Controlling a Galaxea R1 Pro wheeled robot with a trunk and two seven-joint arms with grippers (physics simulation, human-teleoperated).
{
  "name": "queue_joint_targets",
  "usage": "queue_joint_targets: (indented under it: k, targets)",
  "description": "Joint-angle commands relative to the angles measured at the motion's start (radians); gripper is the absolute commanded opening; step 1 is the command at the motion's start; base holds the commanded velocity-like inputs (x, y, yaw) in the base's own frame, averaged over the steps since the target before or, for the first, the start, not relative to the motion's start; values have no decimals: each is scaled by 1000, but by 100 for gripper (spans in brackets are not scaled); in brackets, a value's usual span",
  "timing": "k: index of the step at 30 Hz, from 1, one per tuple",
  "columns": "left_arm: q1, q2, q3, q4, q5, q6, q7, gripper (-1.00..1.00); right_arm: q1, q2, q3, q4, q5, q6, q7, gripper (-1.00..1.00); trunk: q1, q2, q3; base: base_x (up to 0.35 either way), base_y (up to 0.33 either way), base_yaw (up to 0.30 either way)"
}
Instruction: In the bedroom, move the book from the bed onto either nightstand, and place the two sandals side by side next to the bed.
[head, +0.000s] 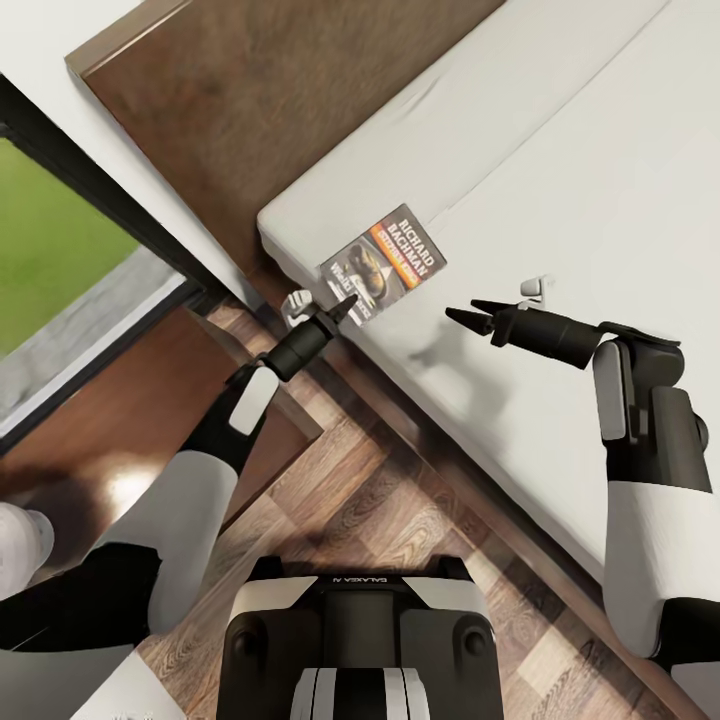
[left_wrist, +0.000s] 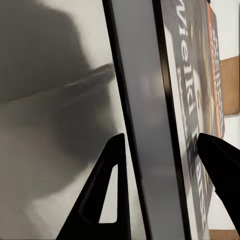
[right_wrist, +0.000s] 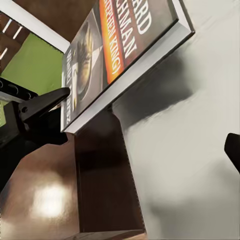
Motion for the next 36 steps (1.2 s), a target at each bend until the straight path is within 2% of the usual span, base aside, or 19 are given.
queue_joint_targets:
  k: [1, 6, 22, 28, 36]
  targets:
    - [1, 1, 0, -5, 11, 10, -2, -100, 1, 0, 0, 0, -3, 5, 2, 100, 0, 0, 0, 0, 0, 228]
    - [8, 3, 0, -38, 11, 12, -3, -100, 2, 0, -1, -1, -3, 4, 2, 100, 0, 0, 0, 0, 0, 267]
    - [21, 7, 3, -38, 13, 16, -4, -100, 2, 0, 1, -1, -3, 4, 1, 100, 0, 0, 0, 0, 0, 269]
    - [21, 8, 4, -40, 41, 21, -4, -100, 2, 0, 1, -1, -3, 4, 0, 100, 0, 0, 0, 0, 0, 246]
    - [22, 8, 3, -41, 45, 21, -4, -100, 2, 0, 2, -2, -3, 4, 0, 100, 0, 0, 0, 0, 0, 210]
